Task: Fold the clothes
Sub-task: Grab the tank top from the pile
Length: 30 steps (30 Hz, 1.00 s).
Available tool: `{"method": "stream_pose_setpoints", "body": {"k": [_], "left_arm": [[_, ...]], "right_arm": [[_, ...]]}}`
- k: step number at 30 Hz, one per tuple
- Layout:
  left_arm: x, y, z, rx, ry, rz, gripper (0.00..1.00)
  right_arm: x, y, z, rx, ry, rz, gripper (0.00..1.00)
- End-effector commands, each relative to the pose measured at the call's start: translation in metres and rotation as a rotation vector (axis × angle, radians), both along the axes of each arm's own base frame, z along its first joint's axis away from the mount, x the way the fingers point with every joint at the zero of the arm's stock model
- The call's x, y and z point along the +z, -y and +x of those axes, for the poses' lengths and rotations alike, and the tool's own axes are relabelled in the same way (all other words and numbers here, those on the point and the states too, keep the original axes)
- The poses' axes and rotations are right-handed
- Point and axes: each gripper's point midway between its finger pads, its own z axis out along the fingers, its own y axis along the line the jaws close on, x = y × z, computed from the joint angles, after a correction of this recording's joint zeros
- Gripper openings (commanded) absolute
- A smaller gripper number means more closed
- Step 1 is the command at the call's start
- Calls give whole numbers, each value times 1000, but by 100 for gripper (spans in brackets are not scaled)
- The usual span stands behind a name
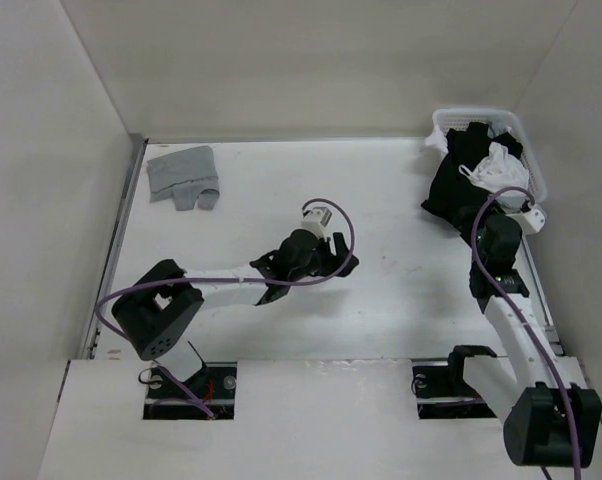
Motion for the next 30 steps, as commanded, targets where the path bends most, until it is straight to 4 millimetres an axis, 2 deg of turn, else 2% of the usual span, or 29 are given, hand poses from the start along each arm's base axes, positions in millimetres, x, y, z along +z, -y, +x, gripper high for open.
{"method": "stream_pose_setpoints", "body": {"k": [1,3,5,6,7,8,10,11,12,14,15,18,22,25,27,30], "left_arm": [[33,12,1,-47,107,-87,63],[30,9,-3,-53,121,-96,62],[29,5,-3,-50,137,-106,60],[30,1,-1,-43,153,-112,55],[30,-1,0,-40,162,-119,48],[31,-3,1,-36,170,-126,37],[32,-6,3,-31,178,-129,25],[31,-7,2,-30,178,-127,24],[31,-7,3,-29,180,-126,24],[29,-9,5,-24,179,-122,26],[28,-10,6,-18,175,-126,29],[28,-13,10,-4,169,-136,35],[28,-12,9,-12,166,-144,36],[27,-13,10,-9,165,-142,37],[27,-14,11,-6,166,-143,37],[27,-14,12,-3,165,-144,37]], "right_arm": [[-2,14,6,-25,-5,-25,62],[-10,17,8,-28,-31,-50,57],[-15,18,12,-12,-48,-56,45],[-15,19,15,-5,-47,-52,22],[-17,19,19,8,-54,-39,8],[-18,19,24,29,-57,-29,6],[-24,19,35,59,-80,-21,11],[-28,19,39,66,-92,-19,18],[-34,21,43,64,-105,-24,30],[-44,21,49,78,-124,-30,47],[-48,20,51,83,-133,-27,53],[-57,23,61,80,-150,-28,59],[-65,27,87,113,-174,-49,59],[-72,28,95,113,-184,-39,54],[-71,28,101,119,-155,-29,45],[-58,30,111,137,-75,-15,18]]}}
